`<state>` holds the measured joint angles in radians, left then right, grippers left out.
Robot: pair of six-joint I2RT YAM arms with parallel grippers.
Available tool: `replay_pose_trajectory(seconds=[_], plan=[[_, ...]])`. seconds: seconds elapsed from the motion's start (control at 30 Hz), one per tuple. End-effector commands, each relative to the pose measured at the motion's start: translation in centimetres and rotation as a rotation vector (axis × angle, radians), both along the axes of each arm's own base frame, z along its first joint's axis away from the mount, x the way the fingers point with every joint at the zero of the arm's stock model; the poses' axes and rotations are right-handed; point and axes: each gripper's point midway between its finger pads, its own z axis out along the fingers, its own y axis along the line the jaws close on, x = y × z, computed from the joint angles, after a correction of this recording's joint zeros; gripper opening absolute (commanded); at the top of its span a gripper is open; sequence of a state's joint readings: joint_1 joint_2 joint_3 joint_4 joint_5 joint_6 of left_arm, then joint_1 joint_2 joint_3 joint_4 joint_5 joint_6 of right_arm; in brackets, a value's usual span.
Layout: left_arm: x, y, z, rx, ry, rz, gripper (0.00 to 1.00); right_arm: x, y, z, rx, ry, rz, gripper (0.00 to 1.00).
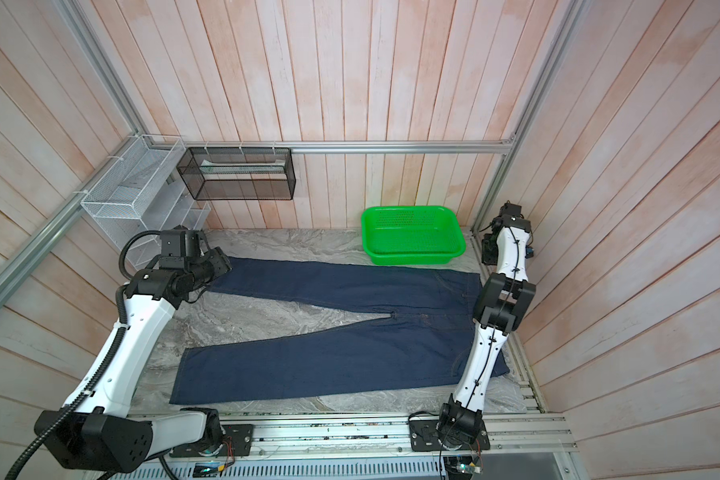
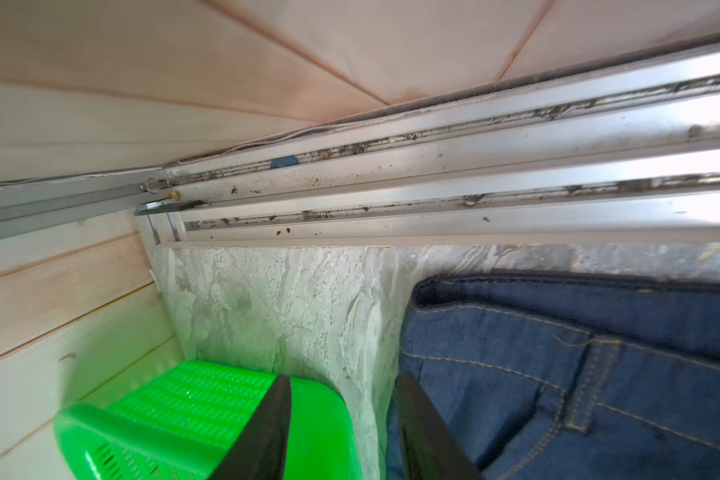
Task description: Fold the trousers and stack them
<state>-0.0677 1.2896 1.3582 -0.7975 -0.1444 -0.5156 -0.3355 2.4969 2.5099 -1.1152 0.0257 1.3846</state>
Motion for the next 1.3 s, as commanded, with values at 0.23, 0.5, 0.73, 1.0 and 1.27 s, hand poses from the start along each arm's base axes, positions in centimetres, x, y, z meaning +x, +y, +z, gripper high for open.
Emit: replay_pose_trajectory(seconds=[0.23,0.5,0.73,1.0,1.27], plan=[[1.1,1.0,0.2,0.074,0.028,0.022,0.69,-4.0,0.7,-4.2,-0.022,0.229,-0.083,0.43],[1.3,0.9,-0.6,0.067,0.039,0.018,0.69,-4.3,0.3,-6.5,-0.034,0.281,-0.073,0.43],[1.3,1.0,-0.7,0.073,0.038,0.024,0.69,-3.8,0.5,-7.9,-0.013,0.284,-0.073,0.42],[1.4,1.3,-0.4,0.085,0.034,0.036,0.69,-3.4,1.4,-10.8,0.010,0.313,-0.049,0.39],[1.7,1.3,-0.1,0.089,0.028,0.037,0.69,-2.8,2.4,-10.6,0.016,0.295,-0.015,0.14]])
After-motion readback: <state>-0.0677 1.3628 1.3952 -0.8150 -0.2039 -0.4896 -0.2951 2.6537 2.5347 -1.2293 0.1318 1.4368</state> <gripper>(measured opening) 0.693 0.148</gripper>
